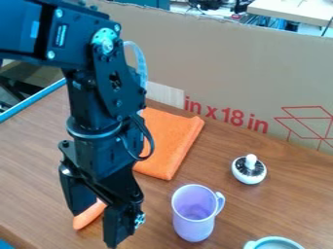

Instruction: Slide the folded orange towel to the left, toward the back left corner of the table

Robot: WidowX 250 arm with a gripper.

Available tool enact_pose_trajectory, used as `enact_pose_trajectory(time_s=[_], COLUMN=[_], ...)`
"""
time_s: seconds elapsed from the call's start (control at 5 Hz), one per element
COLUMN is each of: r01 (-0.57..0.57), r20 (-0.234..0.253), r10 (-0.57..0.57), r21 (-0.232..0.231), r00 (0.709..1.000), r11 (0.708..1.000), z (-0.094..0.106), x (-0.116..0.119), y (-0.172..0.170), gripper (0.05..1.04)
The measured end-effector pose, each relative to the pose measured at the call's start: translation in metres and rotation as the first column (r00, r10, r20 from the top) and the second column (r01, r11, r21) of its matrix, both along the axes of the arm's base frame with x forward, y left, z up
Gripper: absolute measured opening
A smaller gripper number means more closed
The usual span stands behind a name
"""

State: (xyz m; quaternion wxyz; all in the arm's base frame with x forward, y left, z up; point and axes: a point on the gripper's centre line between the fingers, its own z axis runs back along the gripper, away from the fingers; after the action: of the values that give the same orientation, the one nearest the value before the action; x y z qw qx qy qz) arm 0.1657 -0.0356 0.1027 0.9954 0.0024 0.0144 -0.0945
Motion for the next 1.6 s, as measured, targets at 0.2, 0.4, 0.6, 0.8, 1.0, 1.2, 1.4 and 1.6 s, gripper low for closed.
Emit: enact_pose_trajectory(time_s=[0.2,0.4,0.6,0.8,1.0,1.2,1.4,1.6], r01=[0.005,-0.069,-0.147,-0.142,-0.174,-0.181,-0.180,-0.196], r20=[-0.012,0.014,0.019,0.042,0.053,0.119,0.115,0.119], r10=[-0.005,0.069,0.147,0.142,0.174,0.180,0.178,0.195], r21=[0.002,-0.036,-0.020,-0.006,-0.002,0.001,0.003,0.000], r00=[1.000,0.998,0.989,0.989,0.983,0.976,0.977,0.974], r11=[1.000,0.997,0.989,0.990,0.985,0.983,0.984,0.981], z=[-0.002,0.015,0.027,0.021,0.000,-0.015,-0.042,-0.061], x=[-0.001,0.030,0.064,0.100,0.127,0.151,0.173,0.185], y=[0.000,0.020,0.043,0.052,0.067,0.076,0.082,0.084], gripper=[1.001,1.001,1.001,1.001,1.001,1.001,1.001,1.001])
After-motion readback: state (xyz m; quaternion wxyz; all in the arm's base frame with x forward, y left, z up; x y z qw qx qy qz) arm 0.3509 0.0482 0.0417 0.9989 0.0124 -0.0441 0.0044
